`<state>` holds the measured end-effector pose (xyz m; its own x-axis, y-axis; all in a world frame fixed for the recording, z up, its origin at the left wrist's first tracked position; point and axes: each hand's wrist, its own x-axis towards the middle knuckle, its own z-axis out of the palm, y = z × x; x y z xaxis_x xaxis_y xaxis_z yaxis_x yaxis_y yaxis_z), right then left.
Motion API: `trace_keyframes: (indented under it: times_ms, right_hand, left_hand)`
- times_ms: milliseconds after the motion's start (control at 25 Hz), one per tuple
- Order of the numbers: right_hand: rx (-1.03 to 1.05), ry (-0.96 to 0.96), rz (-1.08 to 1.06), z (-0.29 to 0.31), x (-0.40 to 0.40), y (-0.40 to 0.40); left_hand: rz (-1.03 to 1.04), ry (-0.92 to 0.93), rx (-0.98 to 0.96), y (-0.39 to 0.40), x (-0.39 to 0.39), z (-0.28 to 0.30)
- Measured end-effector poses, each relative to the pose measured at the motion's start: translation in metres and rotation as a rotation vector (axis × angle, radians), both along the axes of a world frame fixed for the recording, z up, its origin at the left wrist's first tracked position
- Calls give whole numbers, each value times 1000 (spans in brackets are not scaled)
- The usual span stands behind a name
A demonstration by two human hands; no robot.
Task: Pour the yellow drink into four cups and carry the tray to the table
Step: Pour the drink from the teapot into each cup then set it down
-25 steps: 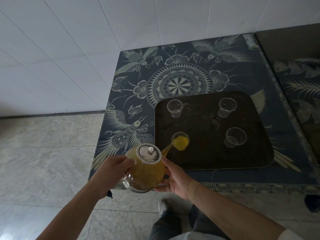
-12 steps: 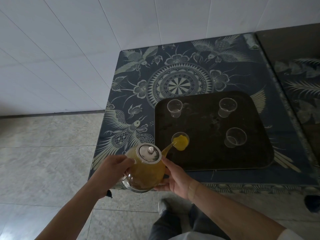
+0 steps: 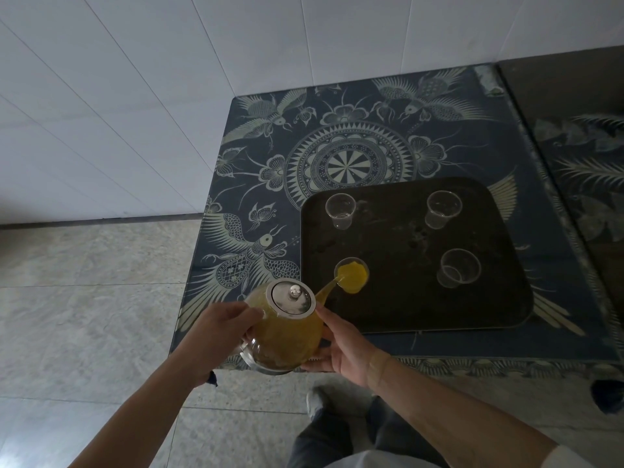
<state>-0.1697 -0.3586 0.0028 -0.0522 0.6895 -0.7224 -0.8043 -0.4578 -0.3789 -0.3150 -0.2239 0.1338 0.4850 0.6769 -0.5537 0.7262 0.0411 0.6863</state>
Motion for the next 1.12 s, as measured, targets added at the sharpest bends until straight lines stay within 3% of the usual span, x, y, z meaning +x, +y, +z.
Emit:
trace_keyframes:
  times_ms: [600, 1120]
  right_hand:
    - [-26, -108, -23, 3, 11, 5]
    - [-13, -337, -80, 30, 16, 29]
  left_hand:
    - [52, -52, 25, 3, 0, -17]
    - [-23, -297, -21, 25, -17, -15]
